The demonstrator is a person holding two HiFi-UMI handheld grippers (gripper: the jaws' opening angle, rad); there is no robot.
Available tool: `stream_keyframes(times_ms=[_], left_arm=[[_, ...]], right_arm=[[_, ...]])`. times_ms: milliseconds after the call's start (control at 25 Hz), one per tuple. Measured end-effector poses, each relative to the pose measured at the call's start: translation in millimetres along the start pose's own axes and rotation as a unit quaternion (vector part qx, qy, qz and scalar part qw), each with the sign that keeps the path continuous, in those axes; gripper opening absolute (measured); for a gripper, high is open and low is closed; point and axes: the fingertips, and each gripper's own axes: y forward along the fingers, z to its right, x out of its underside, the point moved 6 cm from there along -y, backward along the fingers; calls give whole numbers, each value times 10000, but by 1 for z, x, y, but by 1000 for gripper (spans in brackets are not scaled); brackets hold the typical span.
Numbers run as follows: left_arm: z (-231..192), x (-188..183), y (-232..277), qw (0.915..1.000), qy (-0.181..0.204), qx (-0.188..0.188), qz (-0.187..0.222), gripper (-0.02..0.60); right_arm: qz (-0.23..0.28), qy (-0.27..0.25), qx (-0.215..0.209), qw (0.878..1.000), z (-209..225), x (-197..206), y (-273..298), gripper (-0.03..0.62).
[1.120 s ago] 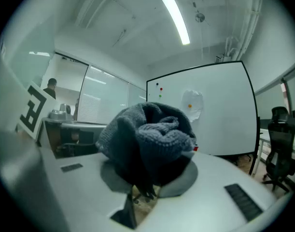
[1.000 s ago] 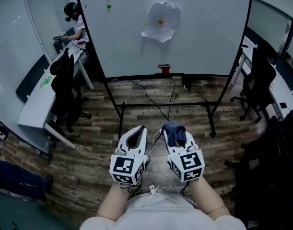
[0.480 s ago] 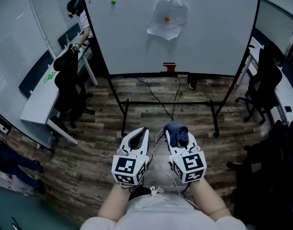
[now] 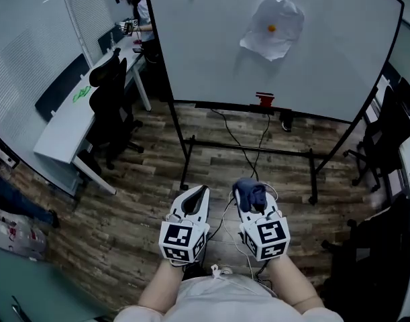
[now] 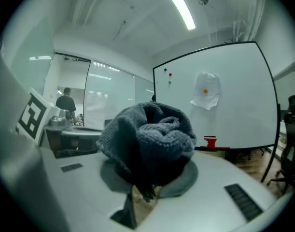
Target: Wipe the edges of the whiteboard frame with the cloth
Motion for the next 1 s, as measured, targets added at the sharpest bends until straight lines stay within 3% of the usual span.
stream_keyframes(times_ms=[200,680,1000], left_arm=[[-71,-4,12,10000,-38,-32,4,20],[-297,-30,36,9998,-77,187,-14,20],[-372,-17,67,9988,-312,301,-208,20]], right_arm=[[-66,45,-40,10000,-24,-9,66,71],[-102,156,132,9997,-111,-55,266,72],[-443,201,77,9988,-129,-53,356,72]])
